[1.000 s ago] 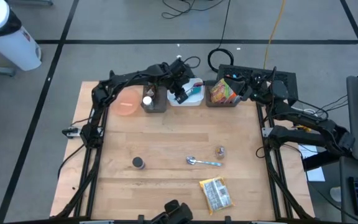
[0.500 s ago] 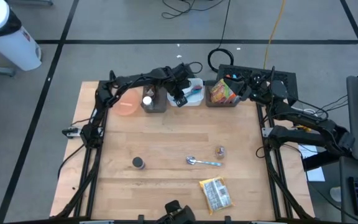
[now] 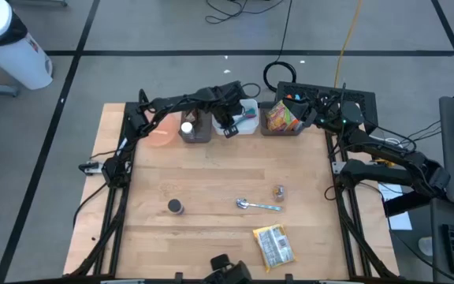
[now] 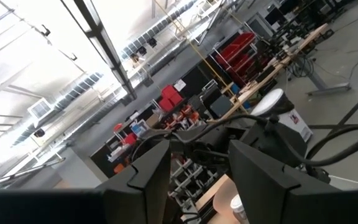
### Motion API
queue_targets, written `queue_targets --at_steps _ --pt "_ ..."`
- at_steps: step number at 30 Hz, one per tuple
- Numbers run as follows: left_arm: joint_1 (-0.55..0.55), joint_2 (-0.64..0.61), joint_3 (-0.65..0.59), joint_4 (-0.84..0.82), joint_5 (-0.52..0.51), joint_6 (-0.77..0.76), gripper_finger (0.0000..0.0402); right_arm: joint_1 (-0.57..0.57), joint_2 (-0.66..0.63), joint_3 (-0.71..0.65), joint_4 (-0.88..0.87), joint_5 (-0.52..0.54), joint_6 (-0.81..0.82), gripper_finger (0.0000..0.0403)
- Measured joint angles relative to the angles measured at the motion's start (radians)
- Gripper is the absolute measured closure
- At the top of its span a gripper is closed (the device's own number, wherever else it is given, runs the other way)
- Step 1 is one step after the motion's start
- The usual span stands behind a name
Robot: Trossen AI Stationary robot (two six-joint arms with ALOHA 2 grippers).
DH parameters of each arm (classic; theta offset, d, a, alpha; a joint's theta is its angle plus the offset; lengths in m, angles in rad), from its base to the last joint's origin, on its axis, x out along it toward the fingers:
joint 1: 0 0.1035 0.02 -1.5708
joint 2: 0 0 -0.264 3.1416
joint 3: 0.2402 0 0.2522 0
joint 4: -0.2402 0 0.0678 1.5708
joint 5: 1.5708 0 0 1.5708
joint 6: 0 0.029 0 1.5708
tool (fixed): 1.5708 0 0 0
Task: Pick & Place Food Item
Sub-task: Put the purple spoon into the white bin
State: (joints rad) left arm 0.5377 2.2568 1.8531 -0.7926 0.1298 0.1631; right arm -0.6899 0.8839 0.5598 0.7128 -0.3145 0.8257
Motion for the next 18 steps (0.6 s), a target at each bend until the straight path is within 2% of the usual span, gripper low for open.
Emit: queue_targets --at_steps 14,18 --pt "0.007 0.001 0.04 -0.052 0.0 0.039 0.0397 0.0 0.0 0.0 -0.007 0.0 0.0 0.0248" --pt "0.007 0.001 0.039 -0.051 0.0 0.039 0.0384 0.0 0.0 0.0 -0.007 0.0 0.0 0.0248"
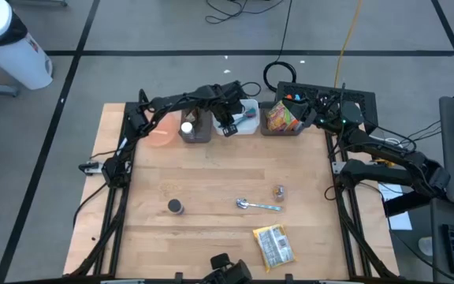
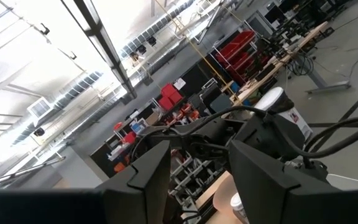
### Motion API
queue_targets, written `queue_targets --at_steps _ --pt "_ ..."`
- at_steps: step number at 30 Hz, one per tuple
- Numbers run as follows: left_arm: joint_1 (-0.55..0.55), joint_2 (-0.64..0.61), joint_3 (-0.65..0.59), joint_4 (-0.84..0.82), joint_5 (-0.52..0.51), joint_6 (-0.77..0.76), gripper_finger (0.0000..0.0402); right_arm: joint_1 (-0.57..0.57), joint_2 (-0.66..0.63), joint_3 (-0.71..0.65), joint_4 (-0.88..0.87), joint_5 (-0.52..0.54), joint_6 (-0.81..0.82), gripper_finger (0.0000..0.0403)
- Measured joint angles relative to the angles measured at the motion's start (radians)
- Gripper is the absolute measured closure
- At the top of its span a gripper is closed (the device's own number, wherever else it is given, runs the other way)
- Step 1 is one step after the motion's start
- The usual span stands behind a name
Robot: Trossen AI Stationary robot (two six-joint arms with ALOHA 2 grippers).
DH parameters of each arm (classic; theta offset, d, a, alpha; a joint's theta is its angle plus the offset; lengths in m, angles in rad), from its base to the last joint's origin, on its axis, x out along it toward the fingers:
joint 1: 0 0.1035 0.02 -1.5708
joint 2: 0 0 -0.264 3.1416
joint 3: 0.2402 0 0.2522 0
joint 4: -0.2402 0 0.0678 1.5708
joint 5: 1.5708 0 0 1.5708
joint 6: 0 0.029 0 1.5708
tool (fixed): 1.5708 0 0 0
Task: Pick & Place Food Item
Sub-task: Put the purple spoon into the white bin
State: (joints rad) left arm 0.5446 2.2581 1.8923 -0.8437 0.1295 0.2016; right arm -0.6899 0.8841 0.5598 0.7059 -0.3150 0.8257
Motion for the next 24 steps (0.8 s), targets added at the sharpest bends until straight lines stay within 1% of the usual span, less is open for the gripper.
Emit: queue_targets --at_steps 3,16,19,22,24 --pt "0.0 0.0 0.0 0.0 0.0 0.0 0.0376 0.0 0.0 0.0 0.0 0.0 0.0 0.0248" --pt "0.003 0.0 0.0 0.014 0.0 -0.002 0.0364 0.027 0.0 0.0 0.0 -0.001 -0.006 0.0248" --pt "0.005 0.0 0.0 0.007 0.0 -0.003 0.0342 0.031 0.0 0.0 0.0 -0.001 -0.007 0.0248" --pt "0.006 0.0 0.0 -0.001 0.001 -0.004 0.0307 0.031 0.0 0.0 0.0 -0.001 -0.007 0.0248" --pt "0.006 0.0 0.021 -0.031 -0.001 -0.005 0.0283 0.031 0.0 0.0 0.0 -0.001 -0.008 0.0248"
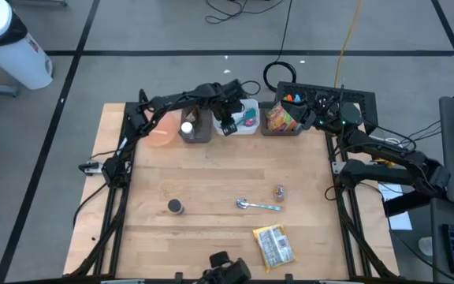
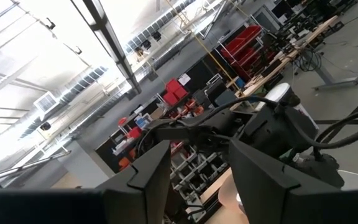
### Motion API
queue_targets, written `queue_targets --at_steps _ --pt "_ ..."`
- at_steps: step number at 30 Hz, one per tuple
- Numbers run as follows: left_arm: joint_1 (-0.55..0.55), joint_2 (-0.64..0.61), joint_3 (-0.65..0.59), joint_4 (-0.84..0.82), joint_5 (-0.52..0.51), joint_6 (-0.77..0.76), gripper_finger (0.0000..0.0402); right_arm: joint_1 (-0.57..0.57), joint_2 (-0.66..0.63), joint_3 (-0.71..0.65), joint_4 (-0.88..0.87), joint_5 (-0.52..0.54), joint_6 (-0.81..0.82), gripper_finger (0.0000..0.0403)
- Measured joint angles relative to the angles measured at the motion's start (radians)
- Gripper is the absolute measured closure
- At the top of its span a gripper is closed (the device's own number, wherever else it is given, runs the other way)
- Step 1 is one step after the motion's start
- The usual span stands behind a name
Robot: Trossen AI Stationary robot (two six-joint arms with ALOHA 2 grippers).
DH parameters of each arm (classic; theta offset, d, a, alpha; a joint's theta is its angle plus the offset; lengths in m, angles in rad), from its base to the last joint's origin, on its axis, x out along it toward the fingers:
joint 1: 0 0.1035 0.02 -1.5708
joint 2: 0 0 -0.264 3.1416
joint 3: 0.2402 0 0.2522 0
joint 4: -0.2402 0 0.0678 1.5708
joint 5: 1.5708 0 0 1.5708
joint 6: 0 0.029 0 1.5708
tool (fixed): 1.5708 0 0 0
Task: Pick & Place Food Item
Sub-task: Put the purple spoon into the white bin, then put the brown seasoning bottle into the left black bin
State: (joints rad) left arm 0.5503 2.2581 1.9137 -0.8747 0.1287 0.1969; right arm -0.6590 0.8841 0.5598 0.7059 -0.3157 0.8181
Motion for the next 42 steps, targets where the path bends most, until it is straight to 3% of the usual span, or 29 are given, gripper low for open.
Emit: queue_targets --at_steps 4,10,13,16,23,28,31,34,38,42 --pt "0.0 0.0 0.116 -0.066 -0.068 0.036 0.0247 0.0 0.0 0.0 0.0 0.0 0.0 0.0248" --pt "-0.002 -0.002 0.445 -0.175 -0.157 0.065 0.0228 0.0 0.0 0.0 0.0 0.0 -0.003 0.0248" --pt "-0.006 -0.127 0.367 -0.025 -0.156 -0.016 0.0227 0.0 0.0 0.0 0.0 0.0 0.003 0.0248" --pt "-0.011 -0.246 0.358 0.012 -0.127 -0.061 0.0227 0.0 0.001 0.0 -0.003 0.0 0.007 0.0248" --pt "-0.018 -0.467 0.358 -0.012 -0.121 -0.154 0.0226 0.0 0.002 0.0 -0.009 -0.001 0.006 0.0248" --pt "-0.038 -0.592 0.337 -0.147 -0.126 -0.237 0.0227 0.0 0.002 0.0 -0.009 -0.001 0.005 0.0248" --pt "-0.063 -0.677 0.244 -0.178 -0.15 -0.298 0.0227 0.0 0.002 0.0 -0.01 -0.002 0.005 0.0248" --pt "-0.108 -0.787 0.076 -0.121 -0.212 -0.37 0.0227 0.0 0.002 0.0 -0.024 -0.003 0.007 0.0248" --pt "-0.19 -0.938 -0.25 0.113 -0.296 -0.491 0.0227 0.0 0.002 0.0 -0.066 -0.006 0.007 0.0248" --pt "-0.28 -1.07 -0.586 0.429 -0.318 -0.611 0.0227 0.0 0.002 0.0 -0.108 -0.029 0.007 0.0248"
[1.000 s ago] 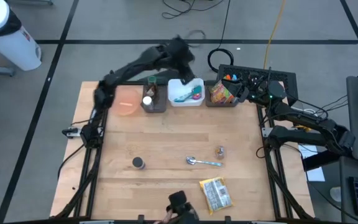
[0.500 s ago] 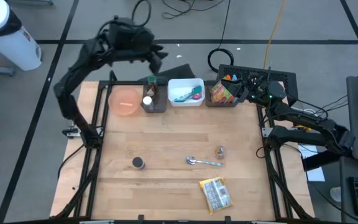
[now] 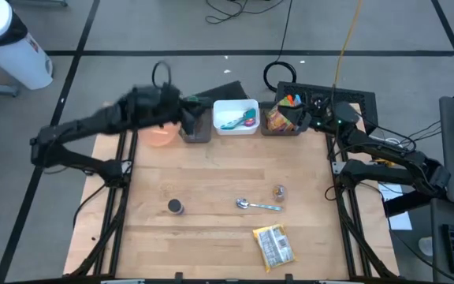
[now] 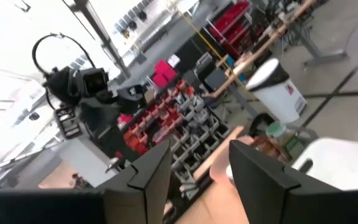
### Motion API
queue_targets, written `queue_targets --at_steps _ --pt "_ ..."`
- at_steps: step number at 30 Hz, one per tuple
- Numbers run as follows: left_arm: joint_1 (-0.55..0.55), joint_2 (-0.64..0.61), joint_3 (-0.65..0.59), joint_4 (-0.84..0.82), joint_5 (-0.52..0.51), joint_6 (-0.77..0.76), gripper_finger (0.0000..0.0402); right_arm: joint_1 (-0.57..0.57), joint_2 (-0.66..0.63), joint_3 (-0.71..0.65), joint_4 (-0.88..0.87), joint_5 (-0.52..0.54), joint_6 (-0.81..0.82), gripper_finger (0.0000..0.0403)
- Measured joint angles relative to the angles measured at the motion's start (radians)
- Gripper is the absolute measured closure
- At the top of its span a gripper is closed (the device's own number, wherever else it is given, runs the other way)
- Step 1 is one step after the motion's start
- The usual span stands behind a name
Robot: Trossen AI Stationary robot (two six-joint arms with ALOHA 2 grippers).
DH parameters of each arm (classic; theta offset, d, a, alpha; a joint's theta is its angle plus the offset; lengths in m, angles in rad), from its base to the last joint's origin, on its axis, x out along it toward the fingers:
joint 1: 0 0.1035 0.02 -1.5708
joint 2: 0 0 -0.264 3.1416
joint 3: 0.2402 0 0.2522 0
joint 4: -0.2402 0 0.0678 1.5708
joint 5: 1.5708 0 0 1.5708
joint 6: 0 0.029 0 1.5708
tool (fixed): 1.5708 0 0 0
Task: Pick & Place Food Item
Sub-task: Put the brown seasoning bottle into the left black bin
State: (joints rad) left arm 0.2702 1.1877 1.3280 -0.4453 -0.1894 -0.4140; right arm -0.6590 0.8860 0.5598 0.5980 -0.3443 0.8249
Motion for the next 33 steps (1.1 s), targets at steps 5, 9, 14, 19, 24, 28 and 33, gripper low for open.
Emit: queue_targets --at_steps 5,9,14,19,24,28,33 --pt "-0.113 -0.08 -0.354 0.439 0.002 -0.165 0.0227 0.0 0.0 0.0 -0.048 0.0 0.0 0.0248" --pt "-0.2 -0.077 -0.553 0.786 0.005 -0.29 0.0227 0.0 0.001 0.0 -0.074 0.001 -0.007 0.0248" --pt "-0.273 -0.014 -0.667 0.969 -0.032 -0.429 0.0227 0.0 0.001 0.0 -0.102 0.001 -0.037 0.0248" --pt "-0.292 0.026 -0.673 0.992 -0.054 -0.504 0.0227 0.0 0.001 0.0 -0.117 0.032 -0.044 0.0248" --pt "-0.291 0.037 -0.673 1.006 -0.065 -0.381 0.0227 0.0 0.001 0.0 -0.11 0.111 -0.032 0.0248" --pt "-0.274 0.037 -0.673 1.013 -0.113 -0.442 0.0227 0.0 0.001 0.0 -0.111 0.135 -0.027 0.0248" --pt "-0.187 -0.059 -0.674 1.029 0.084 -0.335 0.0227 0.0 0.001 0.0 -0.124 0.132 -0.026 0.0248"
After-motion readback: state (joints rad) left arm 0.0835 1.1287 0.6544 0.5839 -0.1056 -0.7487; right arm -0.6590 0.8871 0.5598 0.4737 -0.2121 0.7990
